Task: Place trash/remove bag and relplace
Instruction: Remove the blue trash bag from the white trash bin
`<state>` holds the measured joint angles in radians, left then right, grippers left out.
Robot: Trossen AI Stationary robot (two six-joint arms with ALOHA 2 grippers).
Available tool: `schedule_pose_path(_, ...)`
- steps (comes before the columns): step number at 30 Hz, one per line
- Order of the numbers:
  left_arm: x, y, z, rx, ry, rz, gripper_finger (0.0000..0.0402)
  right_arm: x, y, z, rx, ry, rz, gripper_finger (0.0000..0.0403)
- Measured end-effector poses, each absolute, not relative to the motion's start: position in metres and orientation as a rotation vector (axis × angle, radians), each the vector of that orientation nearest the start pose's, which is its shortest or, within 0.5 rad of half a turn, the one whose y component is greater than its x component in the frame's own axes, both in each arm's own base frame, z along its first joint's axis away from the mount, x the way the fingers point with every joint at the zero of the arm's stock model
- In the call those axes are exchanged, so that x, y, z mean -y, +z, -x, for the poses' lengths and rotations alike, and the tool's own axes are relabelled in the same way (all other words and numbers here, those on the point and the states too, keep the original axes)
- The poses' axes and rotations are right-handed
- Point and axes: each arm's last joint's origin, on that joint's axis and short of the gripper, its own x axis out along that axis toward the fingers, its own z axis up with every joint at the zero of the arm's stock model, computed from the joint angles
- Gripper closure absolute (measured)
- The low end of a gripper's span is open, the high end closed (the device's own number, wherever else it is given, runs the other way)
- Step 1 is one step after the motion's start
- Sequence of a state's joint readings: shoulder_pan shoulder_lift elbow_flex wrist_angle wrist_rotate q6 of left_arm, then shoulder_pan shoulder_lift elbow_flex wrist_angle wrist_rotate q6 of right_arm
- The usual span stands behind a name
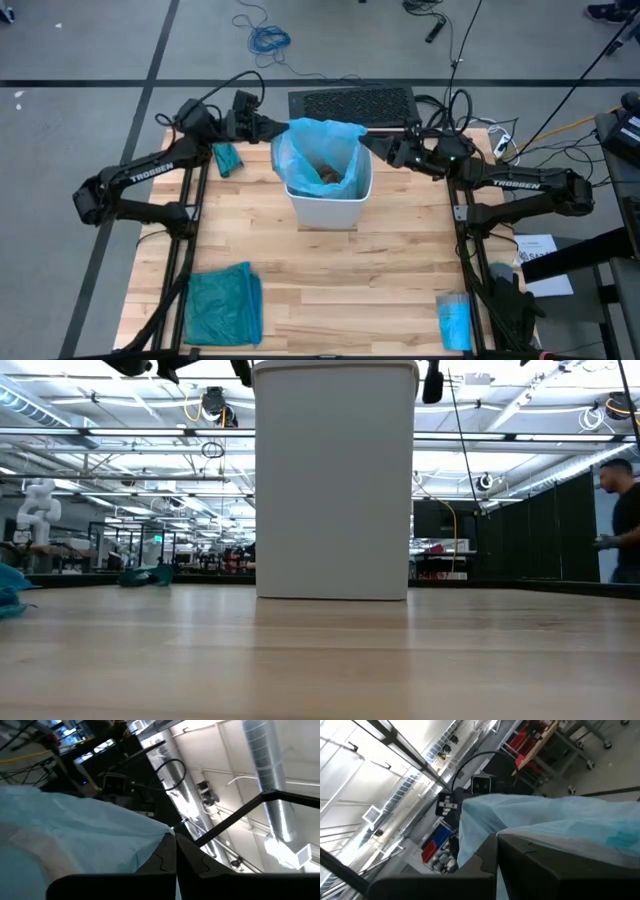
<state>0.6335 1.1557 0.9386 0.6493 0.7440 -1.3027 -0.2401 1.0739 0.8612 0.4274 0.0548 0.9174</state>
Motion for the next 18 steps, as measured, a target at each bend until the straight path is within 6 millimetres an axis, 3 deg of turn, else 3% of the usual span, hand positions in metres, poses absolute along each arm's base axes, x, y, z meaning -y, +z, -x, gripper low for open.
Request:
schedule_pose_path(11,-0.146,0.388,-0.199,0.221,-0.251,1.021,0.0402,0.06,0.359,-0.234,0.298,-0.222,-0.835,0.0403)
schedule_pose_path(18,-0.148,0.4,-0.191,0.384,-0.243,0.923,0.0402,0.06,0.356,-0.234,0.266,-0.237,-0.849,0.0403)
